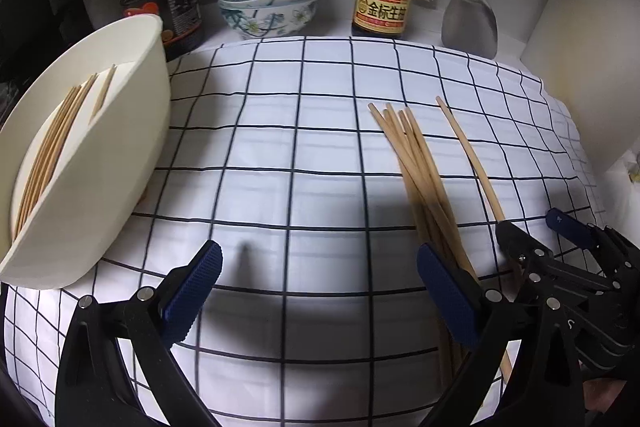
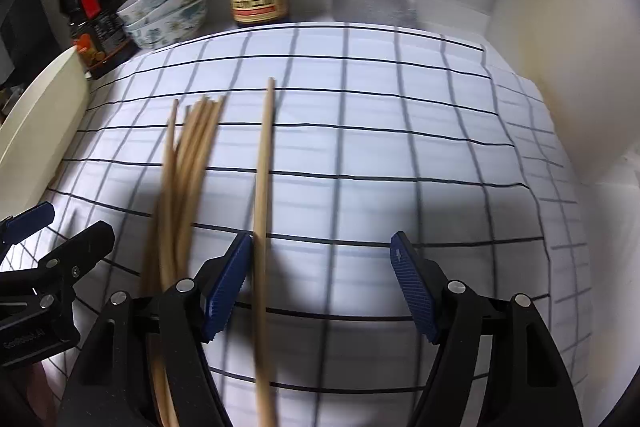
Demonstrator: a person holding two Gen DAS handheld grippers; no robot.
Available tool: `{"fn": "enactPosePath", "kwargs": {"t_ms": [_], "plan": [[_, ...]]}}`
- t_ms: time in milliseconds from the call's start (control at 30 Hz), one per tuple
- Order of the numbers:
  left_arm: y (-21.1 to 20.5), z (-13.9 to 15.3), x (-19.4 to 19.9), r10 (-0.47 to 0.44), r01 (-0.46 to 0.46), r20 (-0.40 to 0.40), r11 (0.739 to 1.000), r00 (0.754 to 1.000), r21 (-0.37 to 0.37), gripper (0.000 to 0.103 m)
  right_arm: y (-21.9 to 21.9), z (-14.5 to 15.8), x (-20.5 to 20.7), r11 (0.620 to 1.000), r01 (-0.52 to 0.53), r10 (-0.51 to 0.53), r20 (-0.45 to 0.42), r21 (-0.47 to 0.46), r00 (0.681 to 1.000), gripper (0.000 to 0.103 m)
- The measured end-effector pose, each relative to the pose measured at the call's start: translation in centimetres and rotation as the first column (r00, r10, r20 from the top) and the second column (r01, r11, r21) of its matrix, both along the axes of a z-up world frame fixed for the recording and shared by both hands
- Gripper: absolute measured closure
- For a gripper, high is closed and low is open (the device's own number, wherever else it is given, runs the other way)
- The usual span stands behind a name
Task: Organize utensils
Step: 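Lower both open tools around single chopsticks in the pile, then close the left tool on one chopstick while the right tool grasps another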
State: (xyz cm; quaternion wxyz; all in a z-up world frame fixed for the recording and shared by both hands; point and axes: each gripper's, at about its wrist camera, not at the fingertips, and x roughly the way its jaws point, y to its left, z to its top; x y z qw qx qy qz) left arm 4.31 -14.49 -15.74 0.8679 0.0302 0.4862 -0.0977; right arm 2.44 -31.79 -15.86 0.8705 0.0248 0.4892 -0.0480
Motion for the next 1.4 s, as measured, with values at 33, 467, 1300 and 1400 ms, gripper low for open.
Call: {"fn": "enactPosePath", "kwargs": {"t_ms": [33,467,1300,1400], "plan": [[-0.1,0.1,0.0,0.001,-0.001,0.005,1.0,1.0,-0.006,0.007,-0.2,0.0,-0.2,1.0,0.003,-0.003,0.0,0.001,1.0,0.035],[-3.8,-0.3,0.7,-0.078,0.078,0.009,0.996,0.997,-0.034,0.007,-2.3,-0.1,-1.8,0.999,0.04,-0.04,0.006,-0.004,0.999,0.035],[3.0,-0.5,-0.2,0.052,-0.051,0.031,0.998,0.998,-0.02,0.007,-2.2,0.1,-1.7,0.999,0.036,-0.036,0.004,0.008,0.999,0.035],[4.2,0.2,-0.4,0.096,-0.095,0.061,0.995,0.993,-0.018,0.007,-1.9,0.1,-1.6,1.0,0.022,-0.022,0.006,0.013,1.0,0.035]]}}
